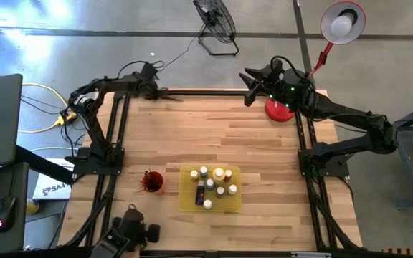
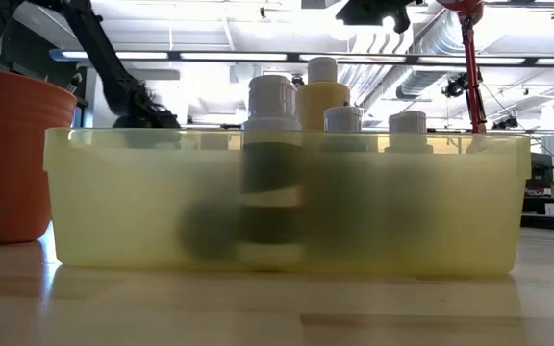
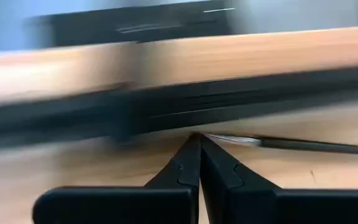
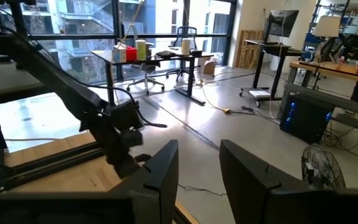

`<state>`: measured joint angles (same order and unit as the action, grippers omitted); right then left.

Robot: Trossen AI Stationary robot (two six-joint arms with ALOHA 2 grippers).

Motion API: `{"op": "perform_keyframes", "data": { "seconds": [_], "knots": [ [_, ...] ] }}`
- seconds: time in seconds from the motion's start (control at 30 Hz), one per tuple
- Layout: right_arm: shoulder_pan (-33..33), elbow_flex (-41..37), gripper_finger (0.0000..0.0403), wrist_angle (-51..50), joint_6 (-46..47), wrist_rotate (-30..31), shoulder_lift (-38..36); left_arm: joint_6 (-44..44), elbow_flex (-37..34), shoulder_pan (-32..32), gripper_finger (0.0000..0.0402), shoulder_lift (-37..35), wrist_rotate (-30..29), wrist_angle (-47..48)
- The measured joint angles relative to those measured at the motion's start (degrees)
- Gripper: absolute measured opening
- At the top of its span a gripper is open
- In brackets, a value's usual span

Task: Pick & Place Paint Supplies
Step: Put the silver paint brush into the orange cup

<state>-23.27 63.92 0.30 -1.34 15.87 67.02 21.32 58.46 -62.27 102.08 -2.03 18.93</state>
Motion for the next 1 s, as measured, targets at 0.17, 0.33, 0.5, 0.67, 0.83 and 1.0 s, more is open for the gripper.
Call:
{"op": "perform_keyframes", "data": {
  "seconds": [0.17, 0.33, 0.5, 0.67, 0.83, 1.0],
  "knots": [
    [0.02, -0.02, 0.0109, -0.04, 0.00, -1.33, 0.00, -1.51, 0.11, 3.03, 0.0000, 0.03, 13.53, -7.12],
    [0.02, 0.00, 0.0109, -0.04, 0.00, -1.33, 0.00, -0.06, 1.56, 4.83, 0.0000, 0.03, 12.80, -7.04],
    [-0.01, -0.01, 0.0109, -0.09, 0.00, -1.33, 0.00, -3.51, 2.73, 5.34, 0.0000, -0.88, 23.78, -6.86],
    [-0.52, -0.01, 0.0109, -0.35, 0.00, -1.30, 0.00, -14.15, 4.02, 7.30, 0.0000, -1.77, 32.80, -7.41],
    [-0.52, -0.01, 0.0109, -0.75, 0.01, -1.30, 0.00, -25.39, 6.43, 9.54, 0.0000, -1.85, 32.42, -7.36],
    [-0.52, -0.01, 0.0109, -1.65, 1.43, -1.30, 0.00, -29.81, 7.87, 11.14, 0.0000, -1.85, 18.70, -7.31]
  ]
}}
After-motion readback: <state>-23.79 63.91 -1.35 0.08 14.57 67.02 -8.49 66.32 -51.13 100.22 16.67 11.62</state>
